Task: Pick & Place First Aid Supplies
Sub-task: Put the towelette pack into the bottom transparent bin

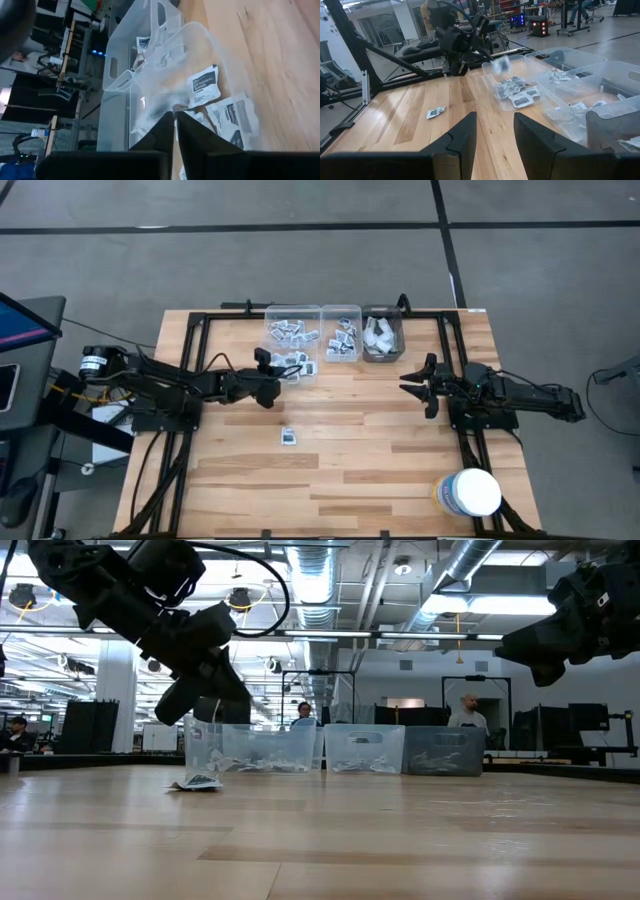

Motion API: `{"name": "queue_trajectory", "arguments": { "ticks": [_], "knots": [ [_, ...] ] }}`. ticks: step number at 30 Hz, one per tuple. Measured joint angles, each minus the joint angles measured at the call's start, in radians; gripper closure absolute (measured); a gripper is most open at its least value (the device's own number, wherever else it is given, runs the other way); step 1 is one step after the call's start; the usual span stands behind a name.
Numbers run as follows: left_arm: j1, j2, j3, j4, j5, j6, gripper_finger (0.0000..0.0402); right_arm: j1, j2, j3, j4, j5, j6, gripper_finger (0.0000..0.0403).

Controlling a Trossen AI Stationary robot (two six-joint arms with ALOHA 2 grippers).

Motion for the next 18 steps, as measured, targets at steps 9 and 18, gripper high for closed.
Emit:
{"name": "queue_trajectory", "arguments": {
  "ticks": [9,18],
  "knots": [
    [0.0,0.0,0.0,0.006,-0.003,-0.001,0.0316,0.0,0.0,0.0,0.0,0.0,0.0,0.0278],
    [0.0,0.0,0.0,0.015,-0.003,-0.001,0.0302,0.0,0.0,0.0,0.0,0.0,0.0,0.0278]
  ]
}}
